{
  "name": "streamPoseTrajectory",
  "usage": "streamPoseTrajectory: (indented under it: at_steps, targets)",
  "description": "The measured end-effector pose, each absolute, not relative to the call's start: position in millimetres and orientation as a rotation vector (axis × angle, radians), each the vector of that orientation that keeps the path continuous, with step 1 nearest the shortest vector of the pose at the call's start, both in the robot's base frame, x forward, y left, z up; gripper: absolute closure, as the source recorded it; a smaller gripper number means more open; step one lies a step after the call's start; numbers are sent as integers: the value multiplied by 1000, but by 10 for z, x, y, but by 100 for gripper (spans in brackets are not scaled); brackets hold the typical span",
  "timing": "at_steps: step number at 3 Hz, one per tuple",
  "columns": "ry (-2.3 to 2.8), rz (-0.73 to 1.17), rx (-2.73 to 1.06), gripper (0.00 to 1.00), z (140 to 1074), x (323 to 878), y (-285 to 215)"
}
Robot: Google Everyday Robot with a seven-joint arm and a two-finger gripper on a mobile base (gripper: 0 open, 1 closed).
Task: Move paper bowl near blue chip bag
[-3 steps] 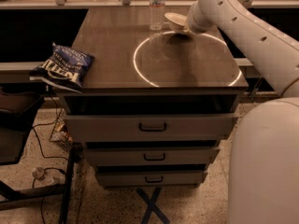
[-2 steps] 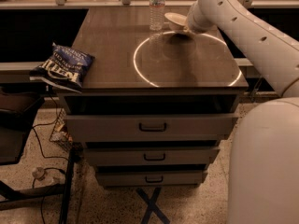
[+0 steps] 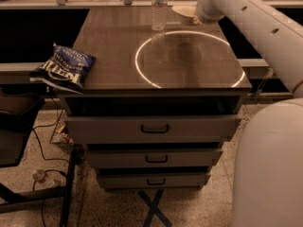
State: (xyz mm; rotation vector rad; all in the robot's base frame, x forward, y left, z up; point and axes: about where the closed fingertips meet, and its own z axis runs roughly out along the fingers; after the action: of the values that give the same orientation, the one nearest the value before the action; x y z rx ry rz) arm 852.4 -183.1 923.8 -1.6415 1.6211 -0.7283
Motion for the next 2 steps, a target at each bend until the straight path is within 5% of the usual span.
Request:
streamPoseTrajectory:
  at_steps: [2]
  targets:
    - [1378,-704,-1710,100,9944,7995,-1783]
